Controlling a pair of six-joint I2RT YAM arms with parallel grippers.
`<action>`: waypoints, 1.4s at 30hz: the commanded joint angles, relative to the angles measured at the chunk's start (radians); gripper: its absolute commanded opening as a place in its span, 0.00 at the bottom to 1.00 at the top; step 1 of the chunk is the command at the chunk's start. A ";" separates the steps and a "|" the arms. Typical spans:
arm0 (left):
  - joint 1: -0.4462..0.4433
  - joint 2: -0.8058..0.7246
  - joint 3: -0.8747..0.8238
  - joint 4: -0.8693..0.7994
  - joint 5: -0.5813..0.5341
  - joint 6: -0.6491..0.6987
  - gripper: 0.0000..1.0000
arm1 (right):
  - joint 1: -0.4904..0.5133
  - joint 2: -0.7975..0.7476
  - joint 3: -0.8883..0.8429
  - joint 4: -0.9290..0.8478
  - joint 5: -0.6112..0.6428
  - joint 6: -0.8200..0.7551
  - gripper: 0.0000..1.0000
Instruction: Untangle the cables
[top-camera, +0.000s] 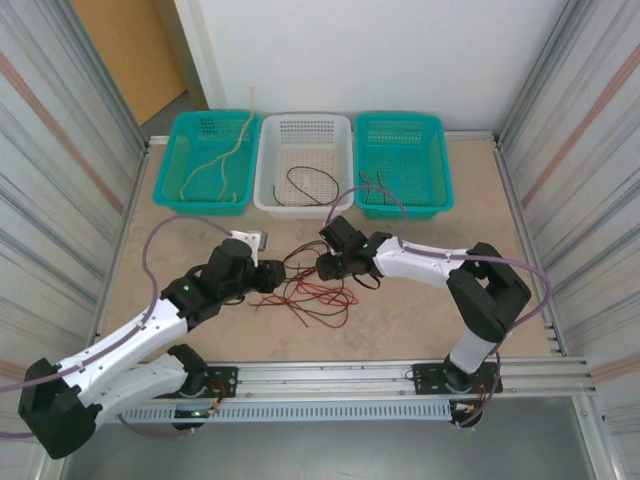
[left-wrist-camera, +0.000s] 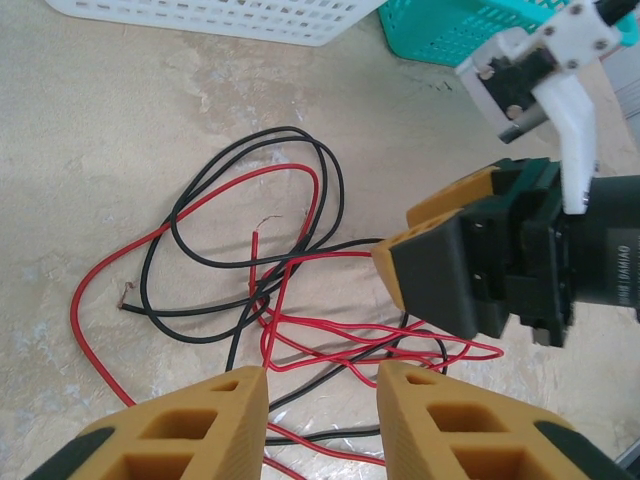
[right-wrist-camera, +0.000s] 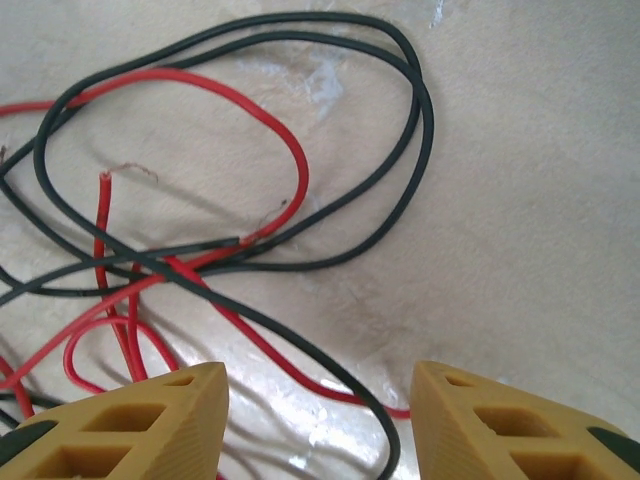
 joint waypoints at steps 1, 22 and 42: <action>0.010 0.010 0.011 0.032 0.017 -0.008 0.34 | 0.003 -0.028 -0.029 -0.015 0.005 0.004 0.49; 0.012 0.012 0.045 0.009 0.024 0.005 0.33 | -0.014 0.019 -0.023 0.036 -0.011 0.002 0.19; 0.059 -0.033 0.082 0.113 0.144 -0.093 0.61 | 0.247 -0.359 -0.003 -0.105 0.332 -0.010 0.04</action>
